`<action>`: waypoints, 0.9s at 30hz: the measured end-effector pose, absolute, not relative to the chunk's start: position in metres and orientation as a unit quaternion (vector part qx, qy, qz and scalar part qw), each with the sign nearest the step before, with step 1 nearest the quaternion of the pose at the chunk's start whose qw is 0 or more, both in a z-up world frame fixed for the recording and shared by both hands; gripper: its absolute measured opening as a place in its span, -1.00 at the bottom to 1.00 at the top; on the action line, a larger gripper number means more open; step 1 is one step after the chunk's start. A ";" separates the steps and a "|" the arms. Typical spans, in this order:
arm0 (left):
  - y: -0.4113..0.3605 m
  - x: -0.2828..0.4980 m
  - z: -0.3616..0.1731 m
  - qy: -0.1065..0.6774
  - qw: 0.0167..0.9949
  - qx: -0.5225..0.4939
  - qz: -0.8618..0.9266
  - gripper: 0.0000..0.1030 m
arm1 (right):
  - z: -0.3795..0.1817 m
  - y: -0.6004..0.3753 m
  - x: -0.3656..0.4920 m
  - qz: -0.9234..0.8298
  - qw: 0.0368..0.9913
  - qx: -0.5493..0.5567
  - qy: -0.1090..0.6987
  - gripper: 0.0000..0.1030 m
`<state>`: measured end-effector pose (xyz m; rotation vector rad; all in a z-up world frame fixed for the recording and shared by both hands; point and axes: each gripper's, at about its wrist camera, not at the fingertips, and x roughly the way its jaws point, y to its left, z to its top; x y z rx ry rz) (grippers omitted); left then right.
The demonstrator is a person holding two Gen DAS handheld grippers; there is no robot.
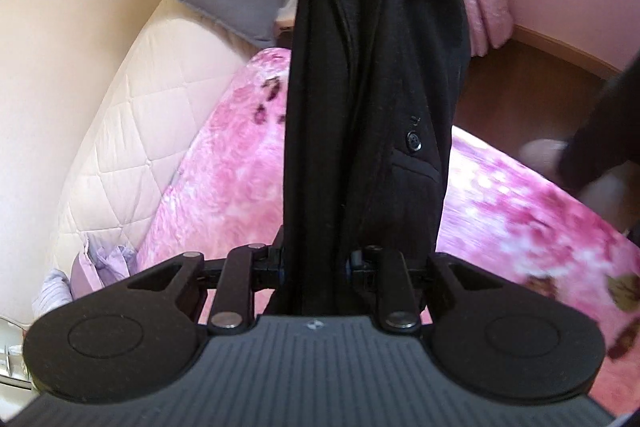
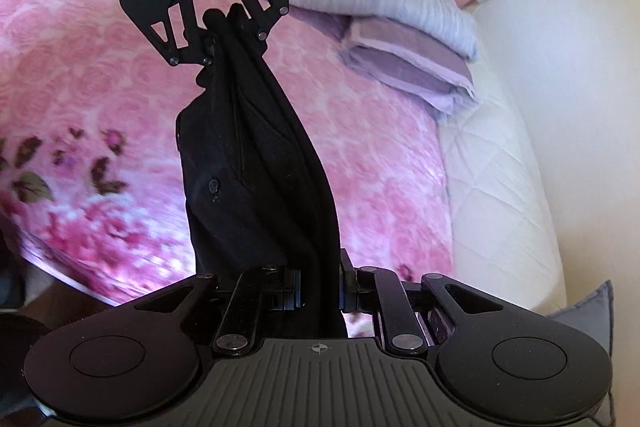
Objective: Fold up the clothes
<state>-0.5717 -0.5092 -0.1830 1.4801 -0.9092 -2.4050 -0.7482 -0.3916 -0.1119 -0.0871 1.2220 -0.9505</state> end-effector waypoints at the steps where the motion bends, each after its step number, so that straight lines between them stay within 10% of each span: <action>1: -0.526 -0.587 -0.184 -0.302 0.092 0.498 -0.808 -0.59 | -0.111 -0.405 -0.759 -0.429 0.713 -0.041 0.554 -0.73; 12: -0.728 -0.760 -0.179 -0.322 0.250 0.500 -0.764 -0.59 | -0.126 -0.629 -0.902 -0.433 0.694 -0.180 0.547 -0.73; 22: -0.753 -0.819 -0.402 -0.241 0.240 0.603 -0.722 -0.49 | -0.330 -0.683 -0.948 -0.382 0.717 -0.112 0.572 -0.72; 27: -0.726 -0.808 -0.412 -0.261 0.262 0.580 -0.726 -0.57 | -0.347 -0.648 -0.947 -0.400 0.724 -0.072 0.557 -0.71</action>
